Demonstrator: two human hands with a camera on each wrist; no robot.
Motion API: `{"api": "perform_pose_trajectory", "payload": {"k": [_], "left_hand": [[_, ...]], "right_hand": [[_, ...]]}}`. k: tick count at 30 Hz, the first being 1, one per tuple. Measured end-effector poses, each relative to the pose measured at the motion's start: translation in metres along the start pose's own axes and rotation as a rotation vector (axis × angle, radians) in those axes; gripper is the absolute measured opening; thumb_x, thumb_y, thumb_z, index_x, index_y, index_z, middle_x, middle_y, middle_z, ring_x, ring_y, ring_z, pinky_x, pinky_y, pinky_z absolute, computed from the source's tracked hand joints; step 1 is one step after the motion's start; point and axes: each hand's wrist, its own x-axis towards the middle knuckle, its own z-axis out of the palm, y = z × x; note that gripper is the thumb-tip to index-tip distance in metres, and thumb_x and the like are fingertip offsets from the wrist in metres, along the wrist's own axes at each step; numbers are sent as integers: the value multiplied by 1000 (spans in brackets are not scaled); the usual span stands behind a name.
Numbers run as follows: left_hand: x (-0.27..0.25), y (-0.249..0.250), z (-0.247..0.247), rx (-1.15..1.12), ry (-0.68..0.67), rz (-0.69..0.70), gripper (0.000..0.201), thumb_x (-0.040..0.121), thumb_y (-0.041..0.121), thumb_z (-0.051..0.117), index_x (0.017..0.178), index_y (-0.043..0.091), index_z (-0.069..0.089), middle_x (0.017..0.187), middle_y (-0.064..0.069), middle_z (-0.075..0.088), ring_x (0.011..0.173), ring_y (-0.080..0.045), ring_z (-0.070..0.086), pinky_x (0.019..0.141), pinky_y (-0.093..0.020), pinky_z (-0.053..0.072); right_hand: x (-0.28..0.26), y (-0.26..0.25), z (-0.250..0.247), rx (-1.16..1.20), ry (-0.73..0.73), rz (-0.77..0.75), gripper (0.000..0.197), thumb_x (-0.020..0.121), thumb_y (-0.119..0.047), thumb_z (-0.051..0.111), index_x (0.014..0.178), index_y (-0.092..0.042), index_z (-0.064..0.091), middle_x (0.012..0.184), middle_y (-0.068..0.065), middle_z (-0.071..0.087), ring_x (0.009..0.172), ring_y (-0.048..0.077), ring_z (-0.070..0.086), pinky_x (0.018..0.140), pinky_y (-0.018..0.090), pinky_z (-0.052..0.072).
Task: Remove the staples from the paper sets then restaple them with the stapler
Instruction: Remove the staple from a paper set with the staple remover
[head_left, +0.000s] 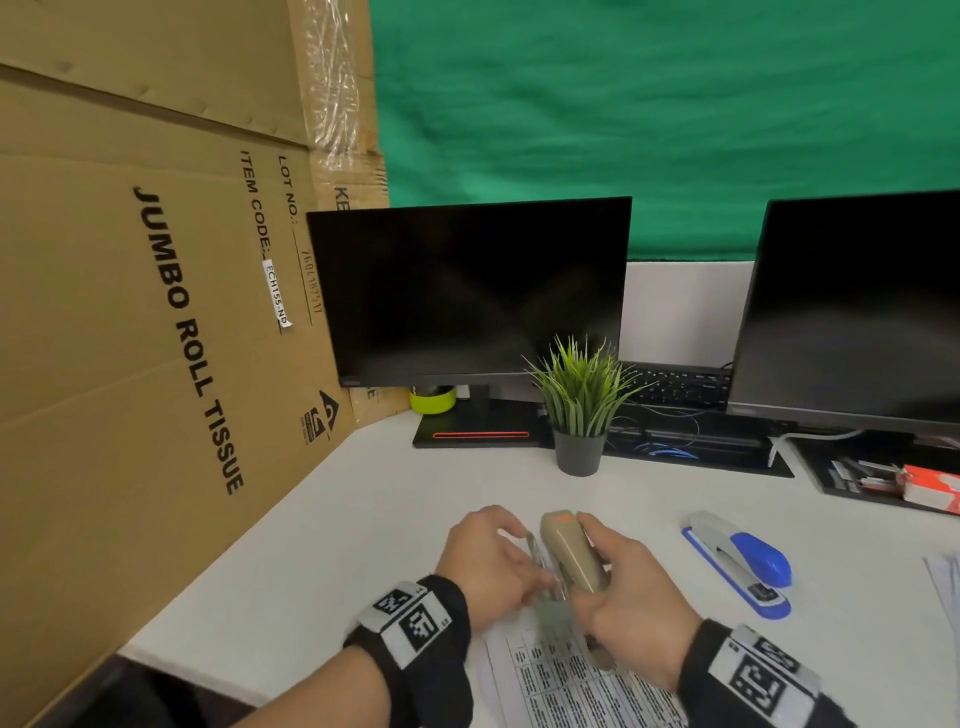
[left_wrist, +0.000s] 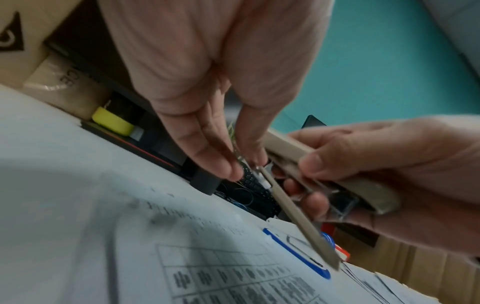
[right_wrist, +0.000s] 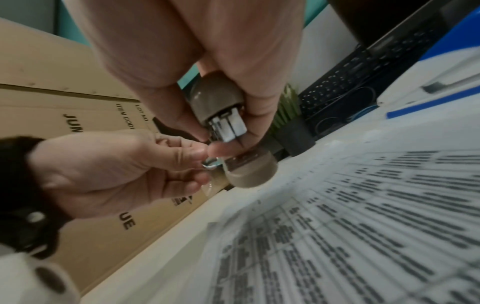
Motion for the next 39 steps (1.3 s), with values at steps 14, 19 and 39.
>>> {"api": "perform_pose_trajectory", "payload": {"k": [14,19,39], "left_hand": [[-42,-24,-74,-98,360,-139,25,88,-13,40,75,-2,58,66,-18,59,42,-25,58,50,-36,58],[-77,-73,-163,417,424,-325,23,88,-2,44,78,0,64,82,-19,72,59,-28,67,56,-31,59],[-19,-51,-128,815,222,-57,28,83,9,50,63,23,63,79,6,70,76,-15,63,63,-19,44]], "right_hand": [[-10,-58,73,-324,-175,-139,58,88,-5,51,142,-15,30,111,0,34,96,14,46,77,10,36],[-17,-59,78,-321,-232,-162,55,89,-11,54,138,-22,33,106,0,38,83,12,47,51,8,37],[-13,66,-54,-170,296,386,13,87,-2,53,94,-13,49,84,11,53,73,23,49,68,28,41]]}}
